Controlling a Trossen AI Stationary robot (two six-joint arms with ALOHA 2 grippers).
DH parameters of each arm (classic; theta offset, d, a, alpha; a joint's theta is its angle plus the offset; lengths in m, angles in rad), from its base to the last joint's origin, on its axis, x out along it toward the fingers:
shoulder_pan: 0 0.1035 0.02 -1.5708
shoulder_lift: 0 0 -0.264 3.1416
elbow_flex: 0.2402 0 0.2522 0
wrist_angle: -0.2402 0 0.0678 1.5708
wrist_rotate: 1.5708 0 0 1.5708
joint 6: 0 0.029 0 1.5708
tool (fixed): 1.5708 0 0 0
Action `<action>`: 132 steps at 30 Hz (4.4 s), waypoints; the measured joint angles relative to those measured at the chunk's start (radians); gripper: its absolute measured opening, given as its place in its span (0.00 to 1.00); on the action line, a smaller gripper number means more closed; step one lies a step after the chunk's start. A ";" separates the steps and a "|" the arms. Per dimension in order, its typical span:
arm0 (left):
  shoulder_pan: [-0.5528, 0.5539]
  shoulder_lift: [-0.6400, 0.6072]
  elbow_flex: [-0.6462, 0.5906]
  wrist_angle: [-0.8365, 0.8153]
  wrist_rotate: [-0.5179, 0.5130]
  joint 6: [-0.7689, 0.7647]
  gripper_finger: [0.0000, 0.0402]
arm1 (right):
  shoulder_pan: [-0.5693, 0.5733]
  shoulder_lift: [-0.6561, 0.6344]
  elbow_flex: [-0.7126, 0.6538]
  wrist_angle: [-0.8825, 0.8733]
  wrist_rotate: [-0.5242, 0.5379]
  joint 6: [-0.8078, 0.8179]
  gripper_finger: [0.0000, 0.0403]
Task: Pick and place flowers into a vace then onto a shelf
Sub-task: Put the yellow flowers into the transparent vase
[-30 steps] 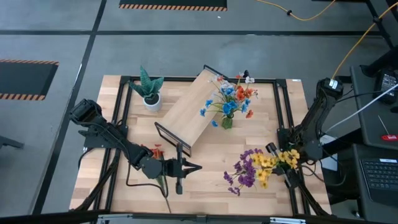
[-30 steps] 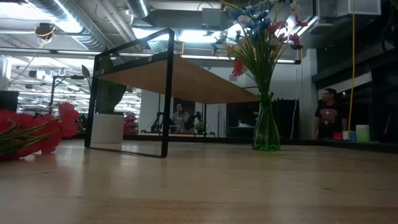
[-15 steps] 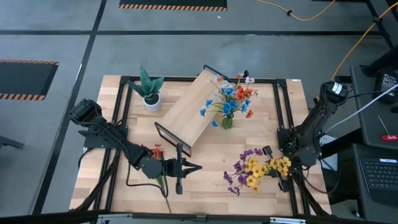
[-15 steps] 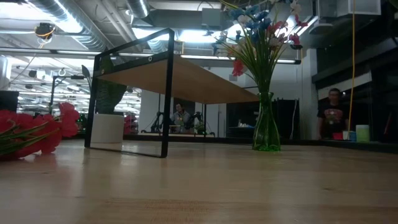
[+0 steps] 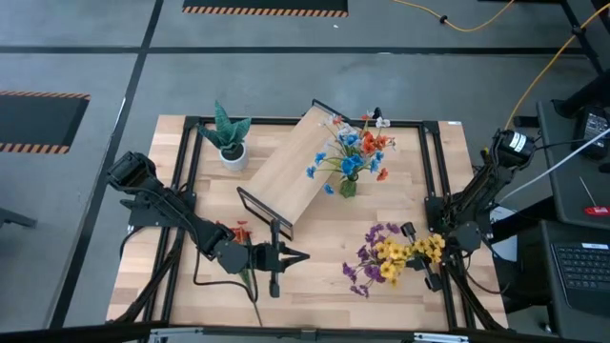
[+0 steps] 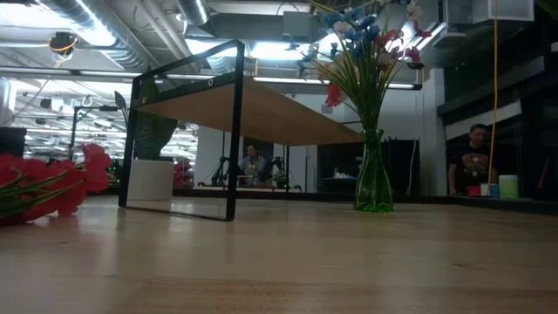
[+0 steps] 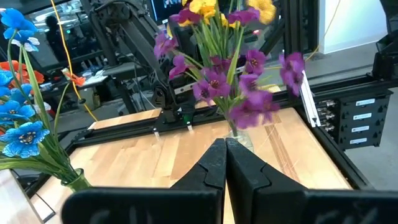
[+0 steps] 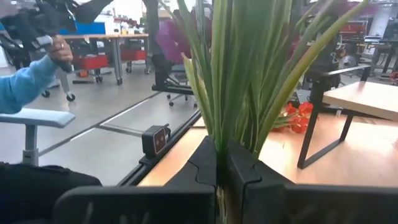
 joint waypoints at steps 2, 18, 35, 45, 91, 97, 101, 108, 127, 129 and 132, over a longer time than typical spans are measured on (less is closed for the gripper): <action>0.000 0.000 0.000 0.000 0.000 0.000 0.00 | 0.000 0.017 -0.013 0.032 0.000 -0.001 0.00; 0.000 0.000 0.000 0.000 0.000 0.001 0.00 | -0.041 0.148 -0.019 0.080 -0.003 0.040 0.00; 0.000 0.000 0.000 0.000 0.000 0.001 0.00 | -0.041 0.195 -0.019 0.081 -0.004 0.082 0.20; 0.000 0.000 0.000 0.000 0.000 0.000 0.00 | -0.041 0.148 -0.019 0.038 -0.046 0.088 0.40; 0.000 0.000 0.000 0.000 0.000 -0.049 0.00 | -0.041 0.003 0.146 -0.608 0.079 0.193 0.45; 0.000 0.000 0.000 0.000 0.000 -0.049 0.00 | -0.041 0.003 0.148 -0.686 0.074 0.325 0.45; 0.000 0.000 0.000 -0.001 0.000 -0.049 0.00 | -0.040 0.001 0.150 -0.704 0.067 0.368 0.45; 0.000 0.000 0.000 -0.001 0.000 -0.049 0.00 | -0.039 -0.052 0.147 -0.741 0.034 0.371 0.45; 0.000 0.000 0.000 -0.008 0.000 -0.049 0.00 | -0.039 -0.213 0.177 -0.966 -0.015 0.394 0.45; 0.000 0.000 0.000 -0.008 0.000 -0.049 0.00 | -0.039 -0.213 0.216 -1.026 -0.015 0.387 0.45; 0.000 0.000 0.000 -0.009 0.000 -0.049 0.00 | -0.039 -0.212 0.277 -1.104 -0.014 0.349 0.45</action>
